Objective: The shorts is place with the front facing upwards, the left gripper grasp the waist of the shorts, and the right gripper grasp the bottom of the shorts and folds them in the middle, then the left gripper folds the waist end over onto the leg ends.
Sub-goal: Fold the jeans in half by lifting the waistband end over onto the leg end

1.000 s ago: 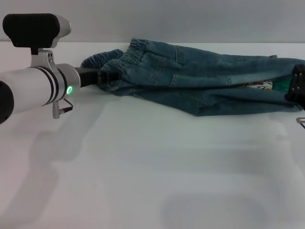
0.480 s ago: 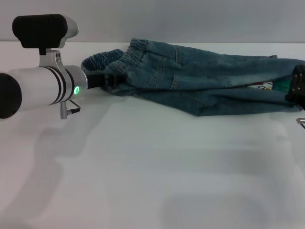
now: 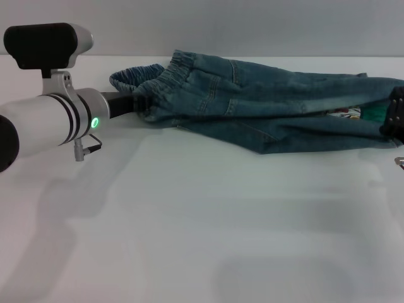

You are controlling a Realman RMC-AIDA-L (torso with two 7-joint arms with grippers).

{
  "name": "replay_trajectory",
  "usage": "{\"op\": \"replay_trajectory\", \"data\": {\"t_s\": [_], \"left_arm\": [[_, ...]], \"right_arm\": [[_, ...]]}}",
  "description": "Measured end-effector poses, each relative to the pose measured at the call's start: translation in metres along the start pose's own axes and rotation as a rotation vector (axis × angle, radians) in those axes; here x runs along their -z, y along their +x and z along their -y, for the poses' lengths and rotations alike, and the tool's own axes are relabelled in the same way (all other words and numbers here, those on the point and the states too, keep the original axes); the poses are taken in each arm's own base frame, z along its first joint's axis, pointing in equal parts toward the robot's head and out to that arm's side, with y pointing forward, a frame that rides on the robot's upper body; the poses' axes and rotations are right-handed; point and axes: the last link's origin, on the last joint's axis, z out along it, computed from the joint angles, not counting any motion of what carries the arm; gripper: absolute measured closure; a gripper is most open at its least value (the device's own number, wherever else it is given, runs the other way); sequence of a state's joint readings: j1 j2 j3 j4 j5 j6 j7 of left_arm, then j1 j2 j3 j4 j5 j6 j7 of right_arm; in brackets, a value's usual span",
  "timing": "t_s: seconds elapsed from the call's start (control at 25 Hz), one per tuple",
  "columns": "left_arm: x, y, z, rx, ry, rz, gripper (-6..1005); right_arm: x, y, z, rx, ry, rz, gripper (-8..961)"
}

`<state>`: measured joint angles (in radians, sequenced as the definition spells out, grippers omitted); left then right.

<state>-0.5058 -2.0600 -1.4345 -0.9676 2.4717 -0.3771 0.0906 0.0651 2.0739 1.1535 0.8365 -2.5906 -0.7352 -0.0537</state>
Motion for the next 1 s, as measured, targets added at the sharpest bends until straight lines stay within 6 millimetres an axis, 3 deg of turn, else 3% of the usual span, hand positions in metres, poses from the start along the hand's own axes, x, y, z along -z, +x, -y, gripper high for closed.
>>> {"op": "replay_trajectory", "data": {"t_s": [0.16, 0.68, 1.0], "left_arm": [[0.002, -0.002, 0.002, 0.009, 0.001, 0.009, 746], [0.034, 0.007, 0.016, 0.053, 0.012, -0.054, 826], [0.043, 0.005, 0.022, 0.058, 0.026, -0.056, 860]], "right_arm": [[0.000, 0.000, 0.000, -0.001, 0.002, 0.002, 955], [0.000, -0.003, -0.001, -0.055, -0.005, 0.010, 954], [-0.010, -0.005, -0.020, -0.039, -0.075, 0.011, 955]]}}
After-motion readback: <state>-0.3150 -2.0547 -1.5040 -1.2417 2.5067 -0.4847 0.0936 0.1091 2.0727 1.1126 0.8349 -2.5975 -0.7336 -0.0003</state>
